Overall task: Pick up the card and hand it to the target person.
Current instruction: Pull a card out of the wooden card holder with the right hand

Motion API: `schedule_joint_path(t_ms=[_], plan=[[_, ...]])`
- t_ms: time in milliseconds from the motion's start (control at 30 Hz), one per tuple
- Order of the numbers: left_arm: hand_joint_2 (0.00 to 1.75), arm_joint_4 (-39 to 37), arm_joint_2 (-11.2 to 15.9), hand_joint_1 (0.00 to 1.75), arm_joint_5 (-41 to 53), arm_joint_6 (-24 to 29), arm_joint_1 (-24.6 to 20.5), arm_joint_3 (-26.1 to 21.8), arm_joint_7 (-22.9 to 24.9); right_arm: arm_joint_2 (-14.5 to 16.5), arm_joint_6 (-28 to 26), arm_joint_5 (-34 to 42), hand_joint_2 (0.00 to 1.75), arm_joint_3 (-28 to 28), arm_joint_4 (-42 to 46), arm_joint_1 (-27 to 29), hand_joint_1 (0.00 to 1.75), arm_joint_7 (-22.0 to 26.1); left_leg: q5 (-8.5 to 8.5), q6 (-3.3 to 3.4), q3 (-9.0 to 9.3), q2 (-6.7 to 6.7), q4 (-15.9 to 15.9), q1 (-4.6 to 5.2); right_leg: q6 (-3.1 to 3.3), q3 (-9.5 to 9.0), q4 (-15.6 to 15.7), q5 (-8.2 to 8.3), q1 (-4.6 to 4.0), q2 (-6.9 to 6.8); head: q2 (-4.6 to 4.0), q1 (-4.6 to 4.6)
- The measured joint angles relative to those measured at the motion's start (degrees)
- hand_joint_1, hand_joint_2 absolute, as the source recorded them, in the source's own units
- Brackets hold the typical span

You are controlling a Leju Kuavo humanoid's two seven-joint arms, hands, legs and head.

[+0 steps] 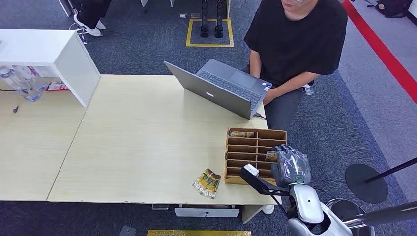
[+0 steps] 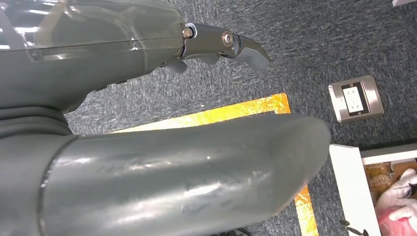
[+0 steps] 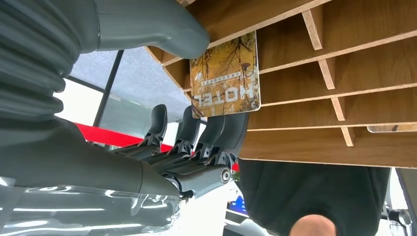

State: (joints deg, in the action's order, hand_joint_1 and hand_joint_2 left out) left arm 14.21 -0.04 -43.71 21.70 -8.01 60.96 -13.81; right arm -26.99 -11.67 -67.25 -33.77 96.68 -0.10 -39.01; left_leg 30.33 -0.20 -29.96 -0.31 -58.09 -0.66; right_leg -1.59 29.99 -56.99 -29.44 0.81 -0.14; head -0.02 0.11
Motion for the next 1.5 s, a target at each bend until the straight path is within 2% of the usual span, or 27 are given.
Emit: schedule_joint_path(t_ms=[133, 300, 567, 733, 1100, 1300, 1500], plan=[[0.00, 0.0, 0.0, 0.00, 0.1, 0.0, 0.0, 0.0, 0.0, 0.0, -0.1, 0.0, 1.75, 0.0, -0.2, 0.0, 1.05, 0.0, 0.00, 0.00, 0.00, 0.00, 0.0, 0.00, 0.00, 0.00, 0.0, 0.00, 0.00, 0.00, 0.00, 0.00], [0.00, 0.0, 0.0, 0.00, 0.2, 0.0, 0.0, 0.0, 0.0, 0.0, -0.4, 0.0, 1.75, 0.0, -0.3, -0.2, 1.07, 0.0, 0.00, 0.00, 0.00, 0.00, 0.0, 0.00, 0.00, 0.00, 0.0, 0.00, 0.00, 0.00, 0.00, 0.00], [0.00, 0.0, -0.1, 0.00, 0.3, 0.0, 0.0, 0.0, 0.0, 0.0, -1.0, 0.0, 1.75, 0.0, -0.7, -0.3, 1.25, 0.2, 0.00, 0.00, 0.00, 0.00, 0.0, 0.00, 0.00, 0.00, 0.0, 0.00, 0.00, 0.00, 0.00, 0.00], [0.00, 0.0, -0.3, 0.00, 0.4, -0.1, 0.0, 0.0, 0.1, 0.0, -1.4, 0.1, 1.75, -0.2, -0.8, -0.6, 1.29, 0.5, 0.00, 0.00, 0.00, 0.00, 0.0, 0.00, 0.00, 0.00, 0.0, 0.00, 0.00, 0.00, 0.00, -0.01], [0.00, 0.0, -0.3, 0.00, 0.4, -0.1, 0.0, 0.0, 0.1, 0.0, -2.4, 0.7, 1.75, -0.5, -1.2, -0.9, 1.36, 0.8, 0.00, 0.00, 0.02, 0.00, 0.0, 0.00, 0.00, 0.00, 0.0, 0.00, 0.00, 0.01, 0.00, 0.00], [0.00, 0.0, -0.3, 0.00, 0.5, -0.1, 0.0, 0.0, 0.1, 0.0, -3.0, 1.1, 1.75, -0.5, -1.2, -0.9, 1.34, 1.1, 0.00, 0.00, 0.01, 0.00, 0.0, 0.00, 0.00, 0.00, 0.0, 0.00, 0.00, 0.01, 0.00, 0.00], [0.00, 0.0, -0.3, 0.00, 0.5, -0.1, 0.0, 0.0, 0.1, -0.1, -3.4, -1.9, 1.75, -0.3, -0.6, -0.9, 1.34, 0.3, 0.00, 0.00, 0.01, 0.00, 0.0, 0.00, 0.00, 0.00, 0.0, 0.00, 0.00, 0.01, 0.00, -0.01]])
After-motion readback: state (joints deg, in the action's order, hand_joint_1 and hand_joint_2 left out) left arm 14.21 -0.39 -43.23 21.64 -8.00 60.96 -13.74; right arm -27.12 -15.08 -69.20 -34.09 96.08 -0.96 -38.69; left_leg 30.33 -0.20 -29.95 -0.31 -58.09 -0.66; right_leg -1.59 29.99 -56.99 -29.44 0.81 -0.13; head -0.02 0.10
